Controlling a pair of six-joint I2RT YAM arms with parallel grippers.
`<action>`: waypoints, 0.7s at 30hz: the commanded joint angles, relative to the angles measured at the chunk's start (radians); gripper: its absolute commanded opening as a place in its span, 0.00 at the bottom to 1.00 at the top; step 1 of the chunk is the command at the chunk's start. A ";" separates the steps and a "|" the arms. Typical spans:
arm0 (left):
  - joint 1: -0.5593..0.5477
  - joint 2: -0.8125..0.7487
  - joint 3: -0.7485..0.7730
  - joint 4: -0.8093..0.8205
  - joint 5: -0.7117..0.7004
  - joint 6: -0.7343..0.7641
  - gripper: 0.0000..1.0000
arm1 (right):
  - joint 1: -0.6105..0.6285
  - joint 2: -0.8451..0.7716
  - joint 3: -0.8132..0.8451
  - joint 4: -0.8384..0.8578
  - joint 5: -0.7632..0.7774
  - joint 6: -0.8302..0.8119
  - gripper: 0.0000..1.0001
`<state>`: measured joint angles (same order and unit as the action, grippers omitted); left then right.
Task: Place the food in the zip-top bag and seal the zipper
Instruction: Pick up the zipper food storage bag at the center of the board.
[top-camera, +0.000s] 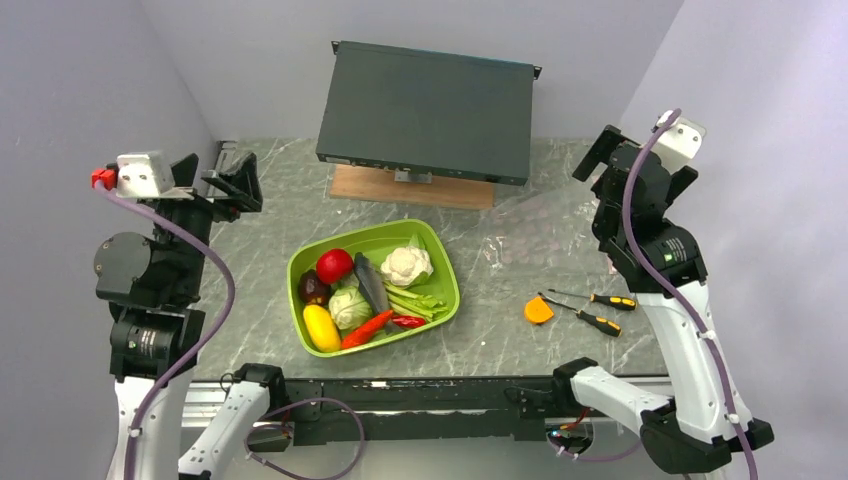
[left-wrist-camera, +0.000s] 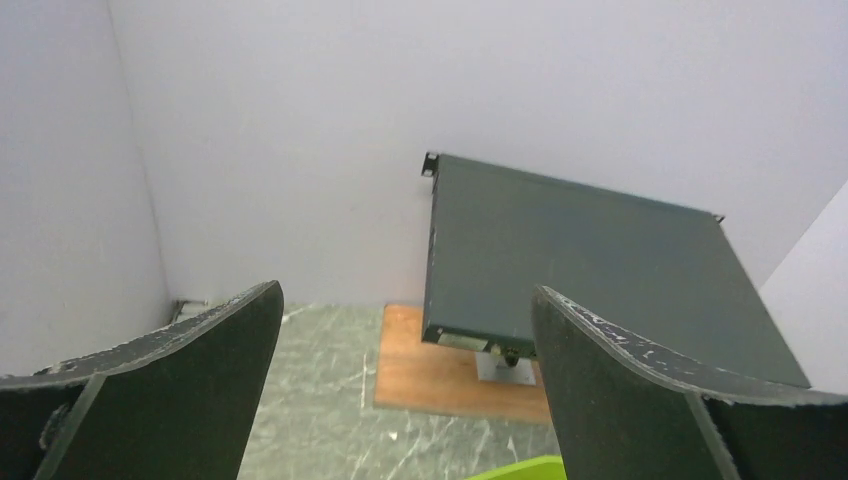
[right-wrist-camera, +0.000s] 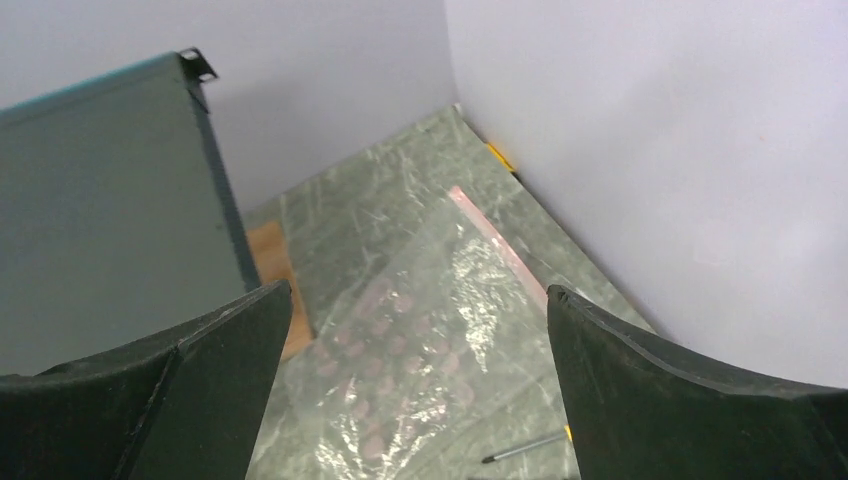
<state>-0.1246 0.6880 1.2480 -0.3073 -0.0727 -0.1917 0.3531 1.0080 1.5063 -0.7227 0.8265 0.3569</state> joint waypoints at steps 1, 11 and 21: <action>0.005 0.026 -0.019 0.048 0.033 0.010 0.99 | 0.000 0.043 0.015 -0.087 0.030 0.045 1.00; 0.005 0.051 -0.152 0.152 0.091 0.014 0.99 | -0.359 0.051 -0.364 0.266 -0.401 0.068 1.00; 0.005 0.084 -0.273 0.186 0.236 0.037 0.99 | -0.671 0.308 -0.564 0.645 -0.736 0.121 1.00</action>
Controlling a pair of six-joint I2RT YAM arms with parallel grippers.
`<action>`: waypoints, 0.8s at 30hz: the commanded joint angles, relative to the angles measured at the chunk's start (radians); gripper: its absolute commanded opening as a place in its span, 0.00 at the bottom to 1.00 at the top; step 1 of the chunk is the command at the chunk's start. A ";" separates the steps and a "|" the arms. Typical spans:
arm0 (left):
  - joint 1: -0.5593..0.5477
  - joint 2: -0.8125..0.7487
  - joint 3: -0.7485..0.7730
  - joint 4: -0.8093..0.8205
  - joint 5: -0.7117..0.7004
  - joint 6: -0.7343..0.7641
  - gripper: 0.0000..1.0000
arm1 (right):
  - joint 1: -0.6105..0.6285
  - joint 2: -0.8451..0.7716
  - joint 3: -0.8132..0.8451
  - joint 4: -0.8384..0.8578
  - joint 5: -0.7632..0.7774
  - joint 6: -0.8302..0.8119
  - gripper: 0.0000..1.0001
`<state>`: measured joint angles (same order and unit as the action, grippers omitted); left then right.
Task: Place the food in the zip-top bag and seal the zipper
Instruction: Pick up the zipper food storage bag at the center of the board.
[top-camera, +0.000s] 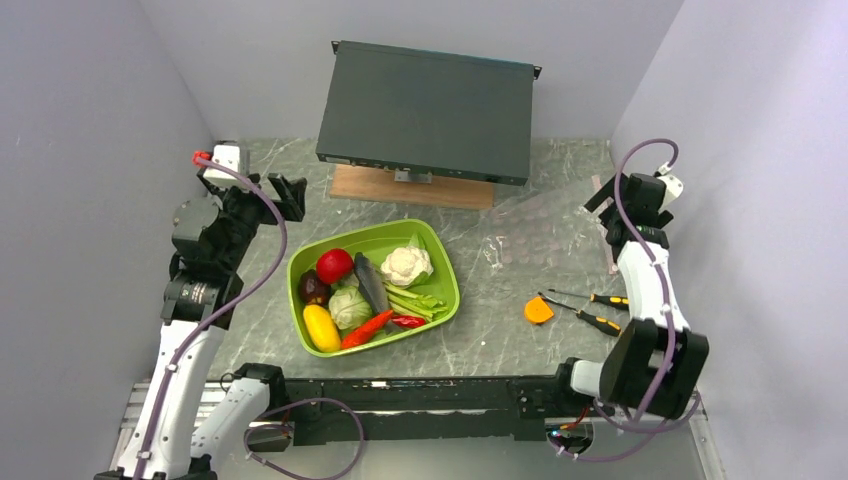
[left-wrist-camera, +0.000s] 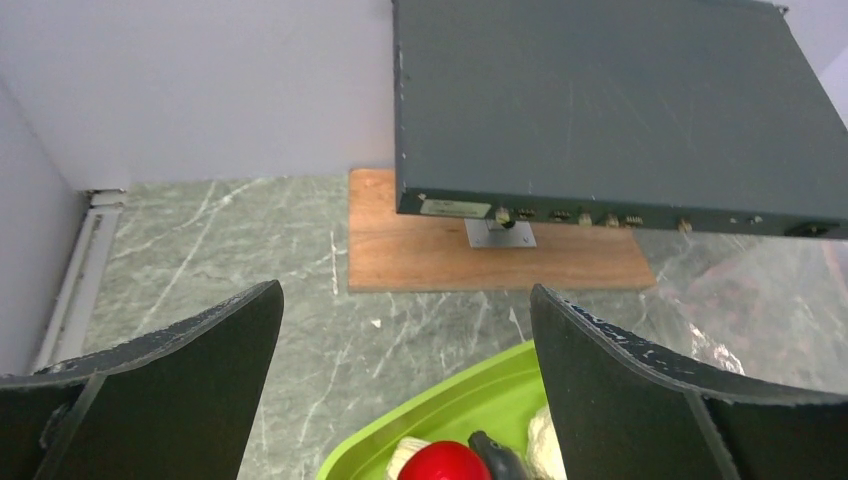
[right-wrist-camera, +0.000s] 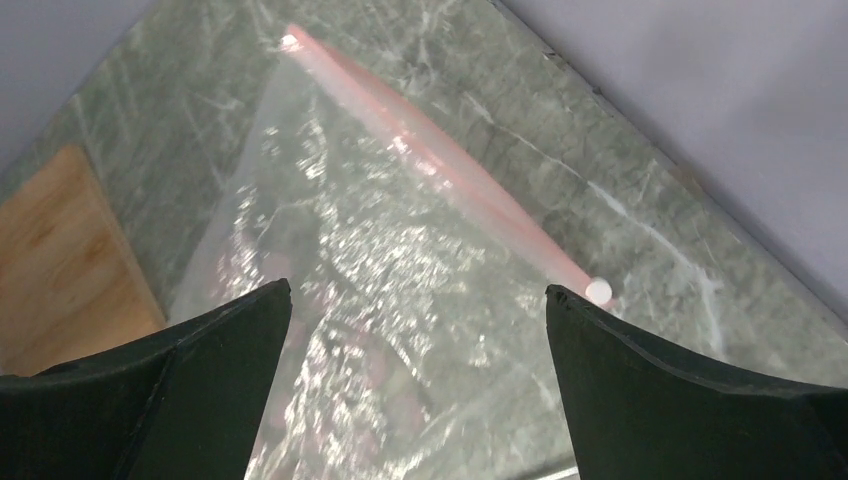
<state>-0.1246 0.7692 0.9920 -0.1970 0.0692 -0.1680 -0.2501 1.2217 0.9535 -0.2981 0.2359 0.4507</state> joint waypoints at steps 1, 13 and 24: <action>0.005 0.000 -0.024 0.076 0.109 0.008 0.99 | -0.086 0.130 -0.007 0.238 -0.149 0.021 1.00; 0.005 0.024 -0.057 0.120 0.234 -0.059 0.99 | -0.185 0.291 -0.045 0.506 -0.300 0.039 0.97; 0.008 0.057 -0.052 0.136 0.310 -0.078 0.99 | -0.210 0.399 -0.023 0.619 -0.542 0.001 0.92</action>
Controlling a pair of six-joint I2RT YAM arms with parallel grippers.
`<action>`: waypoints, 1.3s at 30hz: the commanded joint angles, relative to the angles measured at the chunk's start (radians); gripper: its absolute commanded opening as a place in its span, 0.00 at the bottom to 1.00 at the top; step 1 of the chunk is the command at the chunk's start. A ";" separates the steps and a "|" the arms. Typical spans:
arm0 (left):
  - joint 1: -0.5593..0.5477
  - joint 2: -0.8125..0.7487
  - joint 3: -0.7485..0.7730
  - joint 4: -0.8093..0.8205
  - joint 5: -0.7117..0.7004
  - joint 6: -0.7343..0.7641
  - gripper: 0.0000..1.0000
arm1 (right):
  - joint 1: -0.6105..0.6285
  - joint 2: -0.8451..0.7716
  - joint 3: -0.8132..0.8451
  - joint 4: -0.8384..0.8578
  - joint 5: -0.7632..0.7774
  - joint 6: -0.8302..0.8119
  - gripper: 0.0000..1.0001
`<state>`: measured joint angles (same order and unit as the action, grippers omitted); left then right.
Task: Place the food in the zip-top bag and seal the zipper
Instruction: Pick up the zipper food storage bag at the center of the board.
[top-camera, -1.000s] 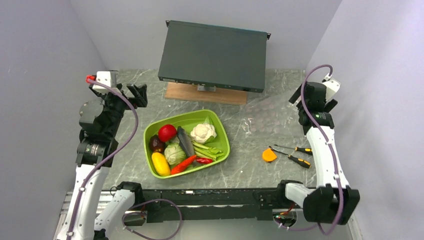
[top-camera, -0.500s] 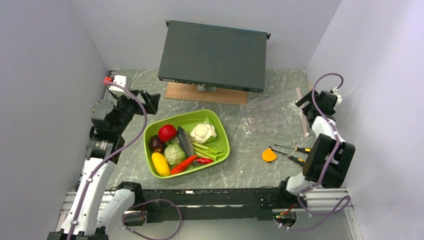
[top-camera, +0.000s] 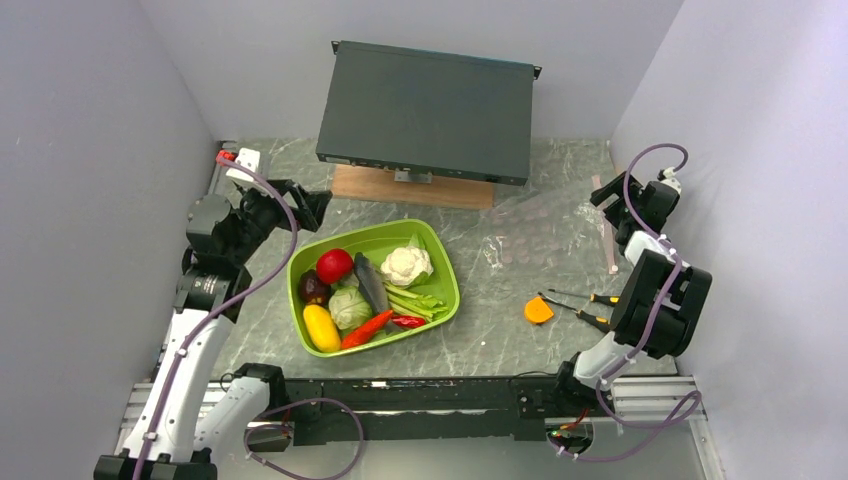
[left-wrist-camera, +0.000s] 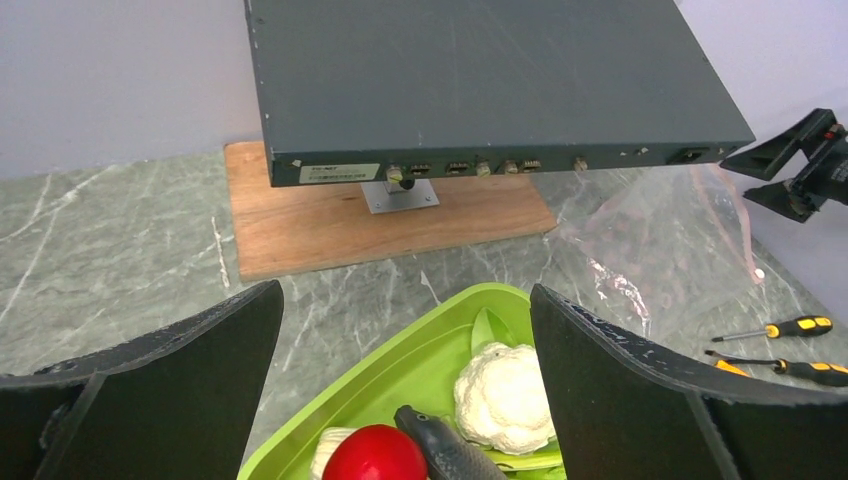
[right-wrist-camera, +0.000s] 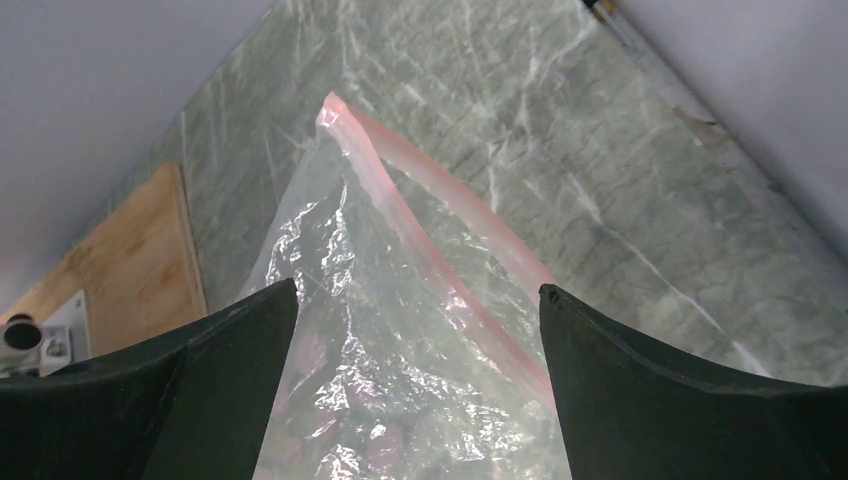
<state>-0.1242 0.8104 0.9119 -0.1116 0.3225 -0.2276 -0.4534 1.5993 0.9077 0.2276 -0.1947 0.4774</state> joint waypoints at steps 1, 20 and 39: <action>0.009 0.017 0.028 0.054 0.064 -0.020 0.99 | -0.009 0.036 0.031 0.091 -0.134 -0.029 0.90; 0.014 0.104 0.017 0.084 0.127 -0.044 0.99 | -0.003 0.117 -0.036 0.200 -0.246 -0.086 0.65; 0.014 0.123 0.015 0.084 0.118 -0.045 0.92 | 0.026 0.026 -0.023 0.065 -0.235 0.025 0.23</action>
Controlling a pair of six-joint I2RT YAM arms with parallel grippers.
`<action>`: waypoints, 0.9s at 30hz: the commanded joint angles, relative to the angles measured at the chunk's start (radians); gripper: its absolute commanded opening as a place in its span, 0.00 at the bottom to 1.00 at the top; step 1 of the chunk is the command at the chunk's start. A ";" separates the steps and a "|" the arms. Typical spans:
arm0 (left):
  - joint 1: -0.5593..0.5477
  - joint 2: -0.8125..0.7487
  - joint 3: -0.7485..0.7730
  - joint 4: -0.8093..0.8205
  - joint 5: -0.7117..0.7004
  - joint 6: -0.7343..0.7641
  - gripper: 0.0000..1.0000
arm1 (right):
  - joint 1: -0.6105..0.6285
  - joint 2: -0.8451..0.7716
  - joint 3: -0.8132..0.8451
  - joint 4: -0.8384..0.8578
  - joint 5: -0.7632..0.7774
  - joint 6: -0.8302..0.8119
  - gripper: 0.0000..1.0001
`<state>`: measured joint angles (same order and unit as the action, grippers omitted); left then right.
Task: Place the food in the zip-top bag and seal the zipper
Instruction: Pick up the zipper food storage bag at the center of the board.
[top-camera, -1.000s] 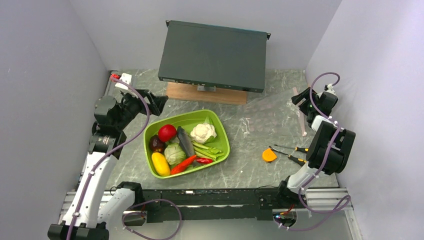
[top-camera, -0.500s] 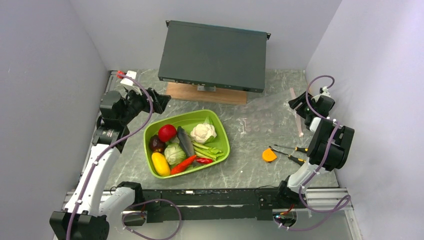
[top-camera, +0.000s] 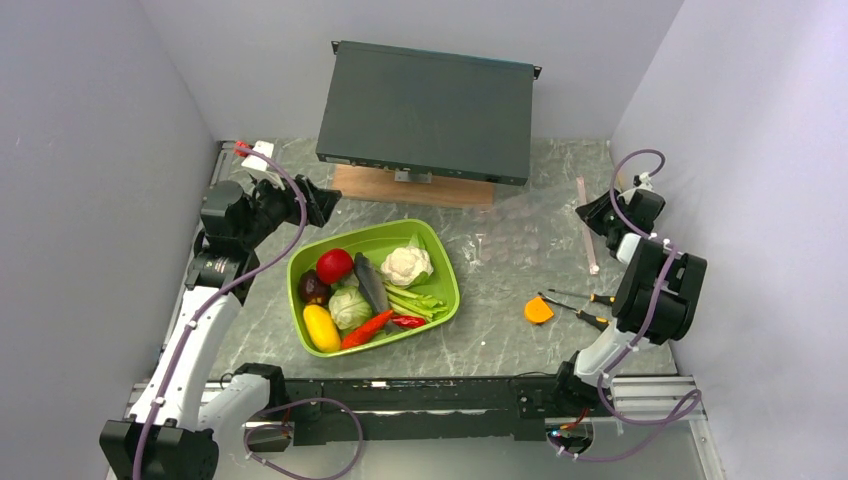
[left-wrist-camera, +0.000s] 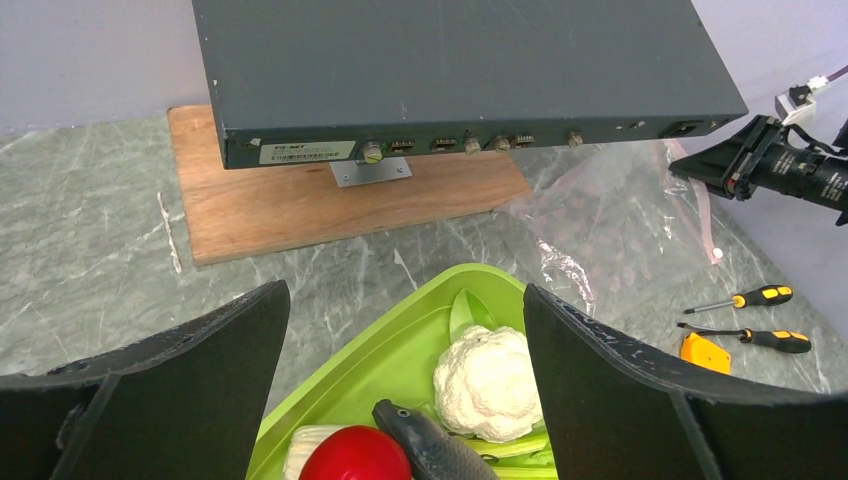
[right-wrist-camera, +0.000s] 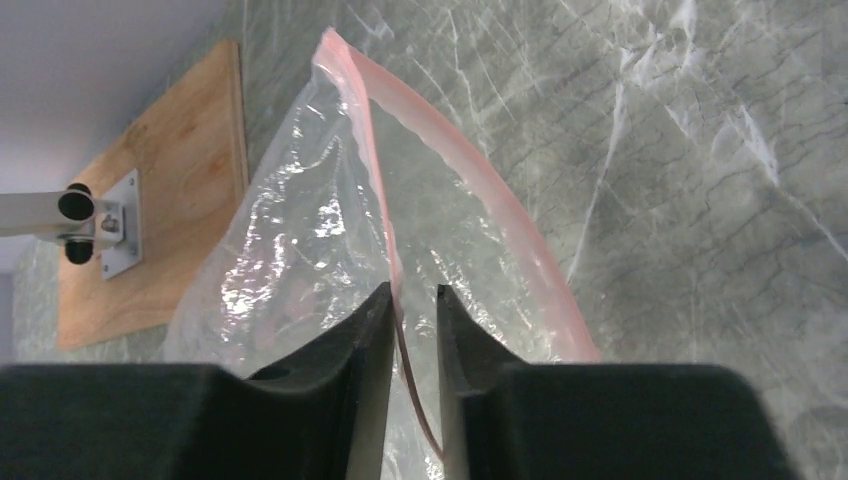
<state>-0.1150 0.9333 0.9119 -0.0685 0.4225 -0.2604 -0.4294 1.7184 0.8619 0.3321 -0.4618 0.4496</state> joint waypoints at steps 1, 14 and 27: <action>0.005 0.002 0.016 0.039 0.021 -0.013 0.92 | 0.002 -0.103 0.019 -0.055 0.035 0.074 0.17; 0.000 0.009 0.014 0.042 0.032 -0.026 0.92 | 0.190 -0.227 0.114 -0.540 0.361 0.136 0.00; -0.008 0.000 0.015 0.036 0.020 -0.027 0.92 | 0.376 -0.694 0.078 -0.791 0.621 0.126 0.00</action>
<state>-0.1173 0.9463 0.9119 -0.0685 0.4324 -0.2790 -0.0593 1.1355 0.9264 -0.3428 0.0723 0.5877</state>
